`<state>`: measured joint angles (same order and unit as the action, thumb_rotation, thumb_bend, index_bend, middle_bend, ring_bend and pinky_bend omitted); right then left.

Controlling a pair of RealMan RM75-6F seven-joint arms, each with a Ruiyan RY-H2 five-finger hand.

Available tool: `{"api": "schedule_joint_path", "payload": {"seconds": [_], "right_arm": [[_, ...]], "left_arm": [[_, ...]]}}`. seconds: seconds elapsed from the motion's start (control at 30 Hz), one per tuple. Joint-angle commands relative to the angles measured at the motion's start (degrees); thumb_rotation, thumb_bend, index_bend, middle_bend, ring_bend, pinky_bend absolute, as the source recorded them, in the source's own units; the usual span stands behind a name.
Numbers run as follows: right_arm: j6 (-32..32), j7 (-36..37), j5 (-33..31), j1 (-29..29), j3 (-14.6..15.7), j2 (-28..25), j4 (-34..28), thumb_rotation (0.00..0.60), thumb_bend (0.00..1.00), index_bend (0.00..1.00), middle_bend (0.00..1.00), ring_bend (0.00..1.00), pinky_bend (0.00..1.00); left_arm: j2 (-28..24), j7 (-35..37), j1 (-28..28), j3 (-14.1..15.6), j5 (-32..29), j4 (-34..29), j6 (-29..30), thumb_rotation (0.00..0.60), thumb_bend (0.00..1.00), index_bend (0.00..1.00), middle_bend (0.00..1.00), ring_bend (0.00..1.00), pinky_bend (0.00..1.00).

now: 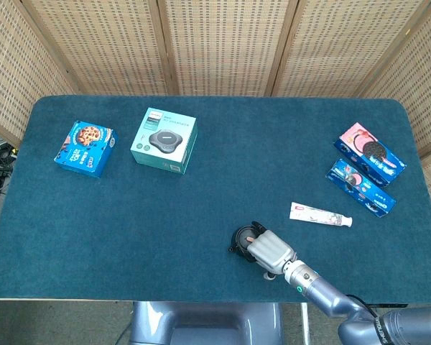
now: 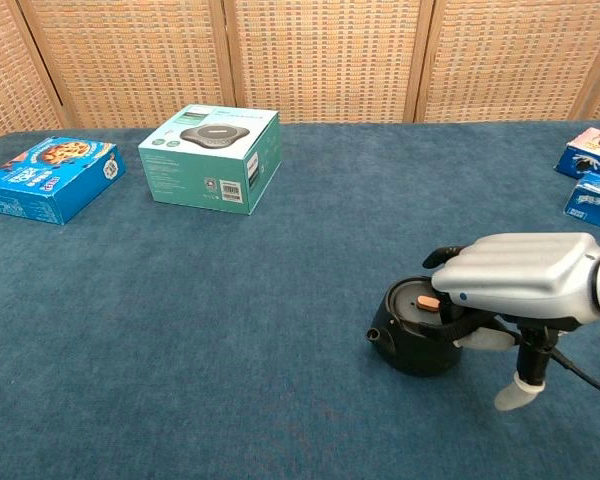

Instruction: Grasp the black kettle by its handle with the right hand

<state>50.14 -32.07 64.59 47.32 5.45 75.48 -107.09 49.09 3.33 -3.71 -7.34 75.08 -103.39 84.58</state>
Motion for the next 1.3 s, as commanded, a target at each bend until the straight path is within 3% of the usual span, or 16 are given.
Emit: {"api": "schedule_joint_path", "payload": {"seconds": [0.03,0.17,0.3,0.37,0.67,0.93,0.97,1.03,1.1,1.2,1.3], "right_arm": [[0.6,3.5,2.7,-0.7,-1.5,0.7,1.0,0.600,0.00,1.00,1.00,0.82,0.00],[-0.5,6.8,3.9,-0.7,-2.6,0.1,0.7,0.599,0.00,1.00,1.00,0.91,0.00],[-2.0,8.8,3.4,-0.1,-3.7,-1.1,-0.1,0.485,0.00,1.00,1.00,0.95,0.00],[-3.1,9.3,2.2,0.5,-4.3,-1.9,-0.8,0.460,0.00,1.00,1.00,0.96,0.00],[-2.7,3.8,-10.2,4.0,-7.0,-4.4,-4.1,0.374,0.00,1.00,1.00,0.97,0.00],[7.2,-5.2,-28.2,7.9,-8.9,-3.9,-10.9,0.352,0.00,1.00,1.00,1.00,0.00],[8.5,-6.7,-30.1,8.5,-9.0,-4.0,-12.0,0.334,0.00,1.00,1.00,1.00,0.00],[10.5,-7.8,-34.2,9.5,-9.8,-3.9,-14.2,0.146,0.00,1.00,1.00,0.99,0.00],[11.0,-7.9,-36.7,10.2,-10.5,-3.9,-15.3,0.018,0.00,1.00,1.00,0.98,0.00],[11.7,-6.9,-39.0,11.2,-12.4,-3.8,-16.0,0.000,0.00,1.00,1.00,0.94,0.00],[14.0,-4.7,-38.4,10.5,-13.7,-2.5,-15.9,0.000,0.00,1.00,1.00,0.97,0.00]], "left_arm": [[0.0,0.1,0.0,0.0,0.0,0.0,0.0,0.600,0.00,0.00,0.00,0.00,0.00],[0.0,0.1,0.0,0.0,0.0,0.0,0.0,0.600,0.00,0.00,0.00,0.00,0.00],[0.0,0.1,0.0,0.0,0.0,0.0,0.0,0.600,0.00,0.00,0.00,0.00,0.00],[0.0,0.1,0.1,0.0,0.0,0.0,0.1,0.600,0.00,0.00,0.00,0.00,0.00],[0.0,0.2,0.1,0.0,0.0,0.0,0.1,0.600,0.00,0.00,0.00,0.00,0.00],[0.0,0.2,0.0,-0.1,-0.3,0.1,-0.1,0.600,0.00,0.00,0.00,0.00,0.00],[0.0,0.1,0.0,-0.1,-0.3,0.1,-0.1,0.600,0.00,0.00,0.00,0.00,0.00],[0.1,-0.1,-0.1,-0.1,-0.2,0.0,-0.2,0.600,0.00,0.00,0.00,0.00,0.00],[0.1,-0.2,-0.1,-0.1,-0.2,0.0,-0.2,0.600,0.00,0.00,0.00,0.00,0.00],[0.1,-0.2,0.0,-0.1,-0.2,0.0,0.0,0.600,0.00,0.00,0.00,0.00,0.00],[0.1,0.1,0.0,-0.1,-0.3,0.1,0.0,0.600,0.00,0.00,0.00,0.00,0.00]]}}
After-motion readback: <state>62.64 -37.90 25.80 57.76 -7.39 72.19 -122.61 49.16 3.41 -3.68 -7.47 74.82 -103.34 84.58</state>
